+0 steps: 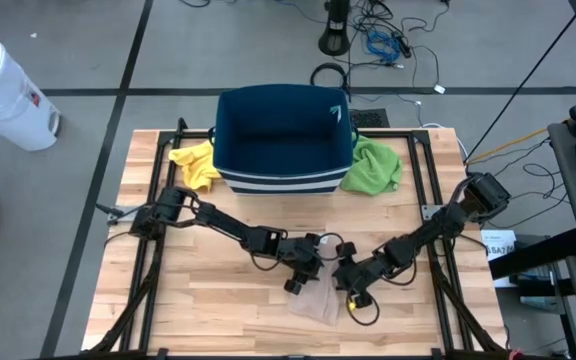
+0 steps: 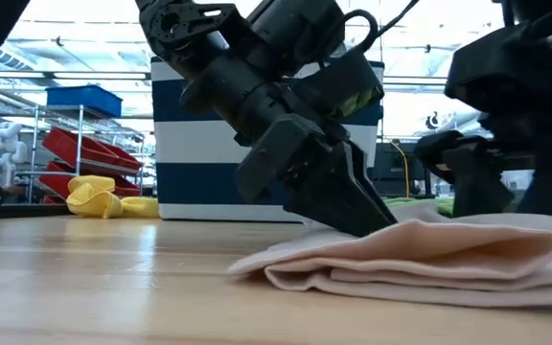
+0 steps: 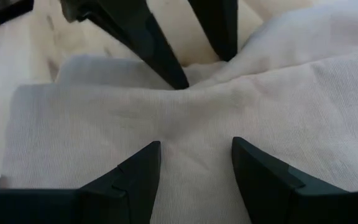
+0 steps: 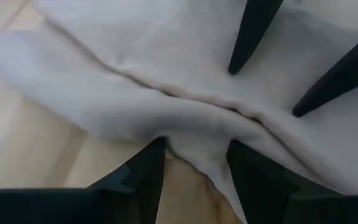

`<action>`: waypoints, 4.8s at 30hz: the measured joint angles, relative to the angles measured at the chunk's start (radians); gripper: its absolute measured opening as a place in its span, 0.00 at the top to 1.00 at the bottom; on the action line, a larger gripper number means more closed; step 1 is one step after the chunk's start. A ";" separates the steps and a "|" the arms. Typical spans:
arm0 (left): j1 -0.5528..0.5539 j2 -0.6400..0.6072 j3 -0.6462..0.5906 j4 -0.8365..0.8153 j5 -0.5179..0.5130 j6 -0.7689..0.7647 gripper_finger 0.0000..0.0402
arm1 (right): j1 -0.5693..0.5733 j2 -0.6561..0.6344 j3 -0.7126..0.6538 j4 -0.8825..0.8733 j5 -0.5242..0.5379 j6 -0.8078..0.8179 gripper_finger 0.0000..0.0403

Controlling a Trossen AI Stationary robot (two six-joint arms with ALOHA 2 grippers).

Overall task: Fold towel
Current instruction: Fold the brown towel

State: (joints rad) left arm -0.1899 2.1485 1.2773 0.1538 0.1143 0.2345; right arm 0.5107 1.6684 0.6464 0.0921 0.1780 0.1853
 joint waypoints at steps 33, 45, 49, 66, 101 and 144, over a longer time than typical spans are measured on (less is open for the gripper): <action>0.057 -0.045 -0.004 -0.144 -0.083 -0.068 0.49 | -0.078 -0.165 -0.003 -0.153 0.039 0.006 0.59; 0.029 -0.093 -0.004 -0.149 -0.063 -0.044 0.49 | -0.065 -0.142 -0.002 -0.110 0.130 -0.269 0.59; 0.013 -0.093 -0.004 -0.151 -0.061 -0.022 0.49 | -0.075 -0.135 -0.002 -0.103 0.130 -0.377 0.59; -0.002 -0.094 -0.003 -0.173 -0.058 -0.043 0.49 | -0.177 -0.130 -0.002 -0.071 0.054 -0.615 0.68; -0.030 -0.096 -0.001 -0.170 -0.044 -0.050 0.49 | -0.222 -0.034 0.009 0.035 -0.075 -0.676 0.70; -0.045 -0.096 -0.001 -0.186 -0.080 -0.076 0.49 | -0.237 0.008 0.108 -0.033 -0.038 -0.675 1.00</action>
State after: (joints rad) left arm -0.2345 2.0525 1.2762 -0.0318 0.0344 0.1585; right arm 0.2741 1.6760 0.7546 0.0591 0.1399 -0.4898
